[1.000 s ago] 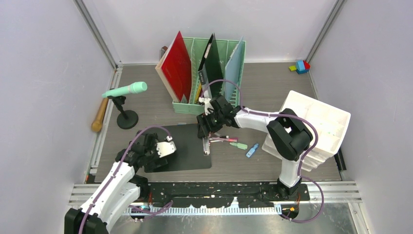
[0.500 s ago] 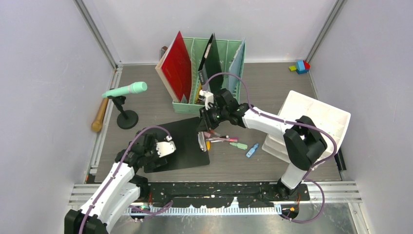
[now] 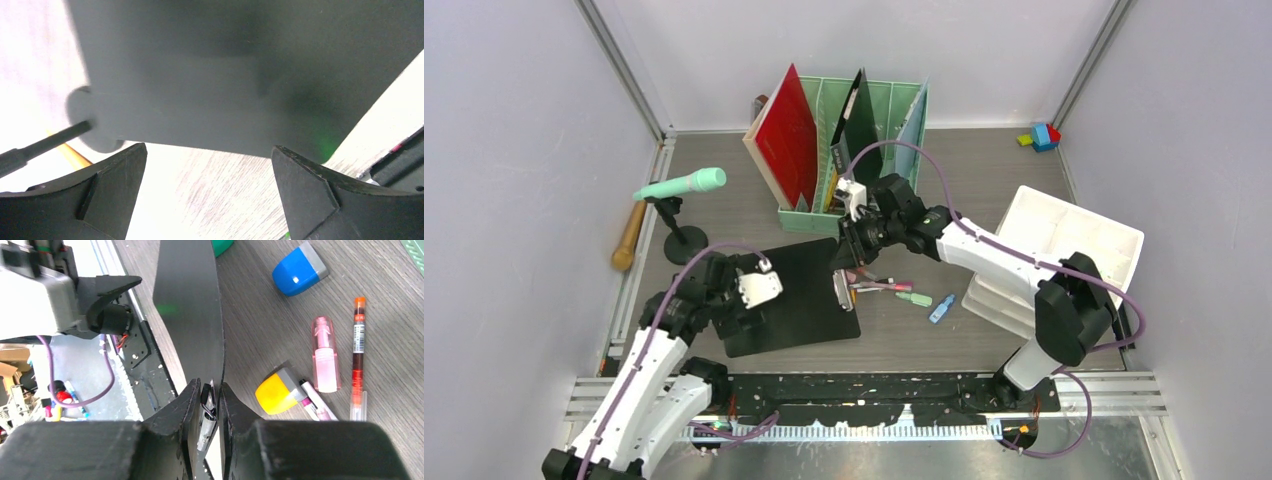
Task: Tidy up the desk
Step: Pick up the folder from the center of the board.
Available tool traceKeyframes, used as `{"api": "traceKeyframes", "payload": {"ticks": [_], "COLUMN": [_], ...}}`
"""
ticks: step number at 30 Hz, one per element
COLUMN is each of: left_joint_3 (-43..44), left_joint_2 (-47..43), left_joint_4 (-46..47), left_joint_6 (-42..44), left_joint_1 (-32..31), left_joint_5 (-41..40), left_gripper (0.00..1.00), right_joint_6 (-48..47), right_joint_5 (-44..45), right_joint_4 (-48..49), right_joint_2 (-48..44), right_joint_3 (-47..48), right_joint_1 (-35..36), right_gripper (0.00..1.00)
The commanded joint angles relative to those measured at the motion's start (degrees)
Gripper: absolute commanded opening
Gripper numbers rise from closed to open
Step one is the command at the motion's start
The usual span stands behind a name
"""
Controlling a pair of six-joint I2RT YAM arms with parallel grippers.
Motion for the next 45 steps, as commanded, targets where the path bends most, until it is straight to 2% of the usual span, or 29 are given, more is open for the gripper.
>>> {"api": "traceKeyframes", "payload": {"ticks": [1, 9, 12, 15, 18, 22, 30, 33, 36, 40, 45], "left_joint_3": [11.6, 29.8, 35.8, 41.2, 45.0, 49.9, 53.3, 52.7, 52.4, 54.9, 59.7], "left_joint_2": [-1.4, 1.3, 3.2, 5.1, 7.4, 12.2, 16.6, 17.8, 19.2, 22.2, 25.8], "left_joint_4": [-7.4, -14.0, -13.9, -12.1, -9.1, -6.6, -1.6, 1.5, 4.0, 4.6, 4.3], "left_joint_6": [-1.3, -6.0, -9.1, -12.3, -15.4, -20.2, -25.4, -25.0, -22.7, -20.6, -18.3], "left_joint_1": [0.3, 0.2, 0.2, 0.1, 0.2, 0.2, -2.2, -6.1, -12.7, -16.5, -20.3], "left_joint_5": [5.4, 9.9, 11.2, 12.5, 12.6, 12.0, 12.1, 7.7, 0.7, -1.8, -4.1], "left_gripper": [1.00, 1.00, 1.00, 1.00, 1.00, 1.00, 1.00, 1.00, 1.00, 0.99, 1.00], "right_joint_6": [-0.4, 0.9, 0.0, 3.0, 8.8, 22.2, 32.8, 39.0, 47.2, 54.5, 58.1], "right_joint_5": [-2.8, -6.7, -6.9, -10.0, -13.8, -18.6, -12.3, -12.3, -13.5, -14.5, -15.0], "right_joint_4": [-5.5, -17.7, -24.0, -25.3, -22.2, -12.5, -7.4, -4.1, 0.6, 5.7, 8.3], "right_joint_2": [-3.9, -6.0, -6.9, -8.3, -9.0, -8.9, -7.0, -5.3, -4.0, -3.8, -4.3], "right_joint_3": [6.6, 16.9, 22.4, 25.0, 26.3, 26.3, 30.7, 32.9, 33.5, 32.7, 32.6], "right_joint_1": [-0.2, -2.5, -4.7, -7.6, -11.7, -15.1, -16.5, -19.1, -21.6, -25.1, -28.0], "right_gripper": [0.01, 0.00, 0.00, 0.00, 0.01, 0.00, 0.00, 0.00, 0.00, 0.01, 0.01]}}
